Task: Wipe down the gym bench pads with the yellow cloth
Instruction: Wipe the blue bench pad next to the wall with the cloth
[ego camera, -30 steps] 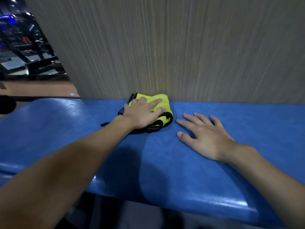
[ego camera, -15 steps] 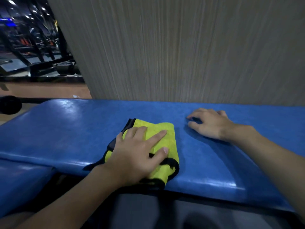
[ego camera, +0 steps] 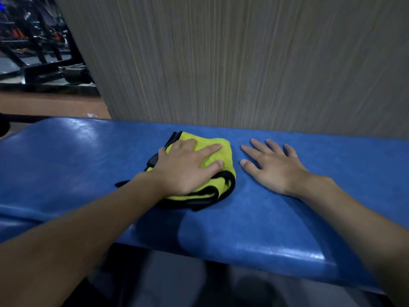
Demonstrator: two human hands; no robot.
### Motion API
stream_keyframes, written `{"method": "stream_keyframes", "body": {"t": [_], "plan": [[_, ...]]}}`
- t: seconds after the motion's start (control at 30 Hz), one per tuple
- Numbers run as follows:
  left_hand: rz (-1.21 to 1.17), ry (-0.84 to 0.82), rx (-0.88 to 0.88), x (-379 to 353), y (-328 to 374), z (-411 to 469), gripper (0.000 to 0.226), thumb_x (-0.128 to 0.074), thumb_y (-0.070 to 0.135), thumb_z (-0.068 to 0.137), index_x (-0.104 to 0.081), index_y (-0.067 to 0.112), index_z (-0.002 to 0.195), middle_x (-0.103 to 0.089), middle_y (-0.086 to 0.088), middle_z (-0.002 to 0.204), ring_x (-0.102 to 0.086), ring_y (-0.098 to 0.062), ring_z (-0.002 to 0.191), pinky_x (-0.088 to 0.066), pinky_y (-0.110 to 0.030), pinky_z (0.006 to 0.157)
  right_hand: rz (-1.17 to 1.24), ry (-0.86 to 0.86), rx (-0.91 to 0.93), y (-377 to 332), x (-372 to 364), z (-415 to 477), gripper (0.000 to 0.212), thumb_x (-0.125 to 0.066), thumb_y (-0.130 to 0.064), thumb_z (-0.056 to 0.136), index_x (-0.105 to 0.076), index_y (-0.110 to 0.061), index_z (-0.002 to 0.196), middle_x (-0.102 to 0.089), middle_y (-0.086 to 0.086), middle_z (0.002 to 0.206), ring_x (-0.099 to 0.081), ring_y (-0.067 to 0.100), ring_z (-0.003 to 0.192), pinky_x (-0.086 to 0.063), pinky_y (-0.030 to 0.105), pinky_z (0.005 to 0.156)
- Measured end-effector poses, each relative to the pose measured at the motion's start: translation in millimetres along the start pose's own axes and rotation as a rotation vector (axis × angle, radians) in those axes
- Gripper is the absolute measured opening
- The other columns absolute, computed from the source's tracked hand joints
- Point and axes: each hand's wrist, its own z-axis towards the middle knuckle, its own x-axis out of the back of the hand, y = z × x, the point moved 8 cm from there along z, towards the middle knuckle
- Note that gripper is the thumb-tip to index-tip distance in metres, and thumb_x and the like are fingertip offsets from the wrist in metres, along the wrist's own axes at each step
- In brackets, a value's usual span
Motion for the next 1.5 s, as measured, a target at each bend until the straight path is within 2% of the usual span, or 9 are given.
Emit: {"method": "stream_keyframes", "body": {"t": [0.1, 0.37, 0.57, 0.77, 0.93, 1.07, 1.17, 1.3, 1.5], "plan": [[0.022, 0.026, 0.012, 0, -5, 42, 0.060, -0.019, 0.077, 0.090, -0.015, 0.062, 0.148, -0.024, -0.004, 0.162, -0.017, -0.029, 0.150, -0.018, -0.064, 0.114, -0.015, 0.013, -0.001, 0, -1, 2, 0.063, -0.012, -0.065, 0.095, -0.010, -0.044, 0.155, -0.002, -0.011, 0.166, 0.003, 0.019, 0.153, 0.003, 0.053, 0.120], [-0.005, 0.049, 0.085, 4, -16, 117, 0.060, -0.017, 0.075, 0.087, -0.022, 0.062, 0.145, -0.033, -0.011, 0.153, -0.029, -0.039, 0.140, -0.024, -0.066, 0.108, 0.012, 0.053, 0.015, 1, 1, 1, 0.066, -0.010, -0.068, 0.091, -0.016, -0.046, 0.153, -0.007, -0.014, 0.165, 0.001, 0.018, 0.152, 0.000, 0.052, 0.120], [0.023, 0.053, 0.055, 1, -12, 89, 0.057, -0.016, 0.072, 0.094, -0.016, 0.059, 0.150, -0.031, -0.010, 0.156, -0.023, -0.034, 0.146, -0.019, -0.064, 0.113, 0.050, 0.076, 0.018, 2, 2, 1, 0.063, -0.014, -0.069, 0.092, -0.020, -0.048, 0.151, -0.012, -0.015, 0.164, -0.003, 0.016, 0.152, -0.001, 0.051, 0.120], [0.031, 0.083, -0.001, 0, -8, 17, 0.055, -0.017, 0.070, 0.095, -0.016, 0.060, 0.149, -0.030, -0.006, 0.157, -0.020, -0.029, 0.147, -0.018, -0.061, 0.115, 0.066, 0.074, 0.014, 2, 3, 0, 0.061, -0.017, -0.068, 0.094, -0.023, -0.047, 0.151, -0.012, -0.015, 0.164, -0.004, 0.016, 0.152, -0.001, 0.051, 0.120], [0.013, 0.051, -0.026, -1, -12, -46, 0.076, 0.002, 0.079, 0.076, -0.012, 0.063, 0.148, -0.026, -0.004, 0.160, -0.013, -0.023, 0.150, -0.015, -0.059, 0.117, 0.090, 0.080, 0.011, 2, 6, -3, 0.061, -0.022, -0.067, 0.095, -0.027, -0.044, 0.151, -0.015, -0.014, 0.164, -0.007, 0.016, 0.152, -0.002, 0.050, 0.121], [0.013, 0.080, -0.036, -1, -14, -83, 0.074, 0.002, 0.078, 0.077, -0.010, 0.063, 0.148, -0.026, -0.004, 0.160, -0.013, -0.020, 0.150, -0.016, -0.057, 0.117, 0.143, 0.097, 0.014, 2, 9, -7, 0.060, -0.028, -0.065, 0.096, -0.033, -0.041, 0.150, -0.020, -0.013, 0.163, -0.010, 0.016, 0.151, -0.003, 0.049, 0.121], [0.047, 0.140, -0.057, -1, -16, -109, 0.071, -0.002, 0.076, 0.080, -0.012, 0.063, 0.149, -0.031, -0.004, 0.157, -0.017, -0.020, 0.149, -0.021, -0.056, 0.116, 0.130, 0.053, -0.005, 3, 13, -5, 0.059, -0.033, -0.064, 0.096, -0.036, -0.039, 0.149, -0.024, -0.011, 0.162, -0.013, 0.017, 0.151, -0.004, 0.052, 0.120], [0.042, 0.085, -0.049, -2, -19, -108, 0.073, -0.003, 0.078, 0.077, -0.009, 0.063, 0.148, -0.029, -0.001, 0.157, -0.015, -0.018, 0.149, -0.020, -0.057, 0.116, 0.071, 0.018, 0.026, -13, 27, 2, 0.059, -0.032, -0.067, 0.095, -0.039, -0.040, 0.147, -0.034, -0.014, 0.156, -0.020, 0.020, 0.149, -0.001, 0.059, 0.118], [-0.007, 0.001, -0.011, 0, -25, -58, 0.076, -0.002, 0.081, 0.070, -0.010, 0.067, 0.144, -0.025, -0.001, 0.161, -0.014, -0.020, 0.150, -0.018, -0.061, 0.116, 0.058, 0.023, 0.039, -20, 4, 4, 0.062, -0.019, -0.065, 0.097, -0.021, -0.042, 0.154, -0.011, -0.013, 0.165, -0.004, 0.018, 0.152, 0.001, 0.054, 0.120]]}}
